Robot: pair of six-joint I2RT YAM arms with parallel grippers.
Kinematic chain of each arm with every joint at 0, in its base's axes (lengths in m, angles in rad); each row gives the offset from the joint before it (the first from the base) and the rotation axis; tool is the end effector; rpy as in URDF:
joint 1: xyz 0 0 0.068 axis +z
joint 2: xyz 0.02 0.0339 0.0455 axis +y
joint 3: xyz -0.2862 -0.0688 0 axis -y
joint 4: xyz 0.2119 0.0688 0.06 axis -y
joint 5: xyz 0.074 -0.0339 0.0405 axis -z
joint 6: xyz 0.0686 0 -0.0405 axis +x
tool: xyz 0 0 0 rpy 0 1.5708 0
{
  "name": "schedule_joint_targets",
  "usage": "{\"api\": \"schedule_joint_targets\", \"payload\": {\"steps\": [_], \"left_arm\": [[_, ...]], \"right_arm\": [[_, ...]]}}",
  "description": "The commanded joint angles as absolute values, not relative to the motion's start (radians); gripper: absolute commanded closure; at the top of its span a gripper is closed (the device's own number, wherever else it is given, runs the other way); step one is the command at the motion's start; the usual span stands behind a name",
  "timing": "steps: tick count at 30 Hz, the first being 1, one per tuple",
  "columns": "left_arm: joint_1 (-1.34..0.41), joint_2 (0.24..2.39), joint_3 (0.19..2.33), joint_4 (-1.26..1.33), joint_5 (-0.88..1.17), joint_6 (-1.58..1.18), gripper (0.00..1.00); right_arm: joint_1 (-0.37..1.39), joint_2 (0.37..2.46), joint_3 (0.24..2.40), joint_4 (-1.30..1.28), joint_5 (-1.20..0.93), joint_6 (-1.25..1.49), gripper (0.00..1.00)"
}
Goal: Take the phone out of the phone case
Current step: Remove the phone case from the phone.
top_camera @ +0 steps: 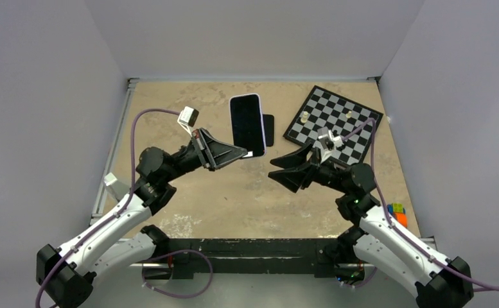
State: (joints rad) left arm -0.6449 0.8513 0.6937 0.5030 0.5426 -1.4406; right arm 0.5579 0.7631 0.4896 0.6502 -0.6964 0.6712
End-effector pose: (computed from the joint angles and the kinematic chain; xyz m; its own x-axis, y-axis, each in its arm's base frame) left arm 0.1186 -0.1335 0.3997 -0.8603 -0.4154 -0.2955 0.3855 -0.1509 -0.9103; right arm 0.1049 0.1173 0.3584 -0.3229 0.3609 -0.8749 -0.9084 0.1413 0.3935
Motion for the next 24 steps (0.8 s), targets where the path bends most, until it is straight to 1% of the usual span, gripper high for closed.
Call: {"api": "schedule_joint_targets", "payload": {"steps": [1,5,11,20,24], "left_arm": [[-0.648,0.888,0.652,0.76,0.396,-1.522,1.0],[-0.648,0.936,0.621,0.855,0.366,-1.594,1.0],[-0.651,0.966,0.604,0.901,0.355,-1.632,1.0],[-0.653,1.017,0.597,0.974,0.366,-1.669,1.0],[-0.653,1.017,0.594,0.977,0.365,-1.672,1.0]], "right_arm": [[0.661,0.751,0.443,0.87,-0.527,0.762,0.41],[0.734,0.817,0.505,0.872,-0.425,0.723,0.38],[0.75,0.874,0.581,0.807,-0.269,0.707,0.39],[0.751,0.953,0.656,0.79,-0.246,0.7,0.53],[0.751,0.983,0.68,0.788,-0.248,0.695,0.65]]}}
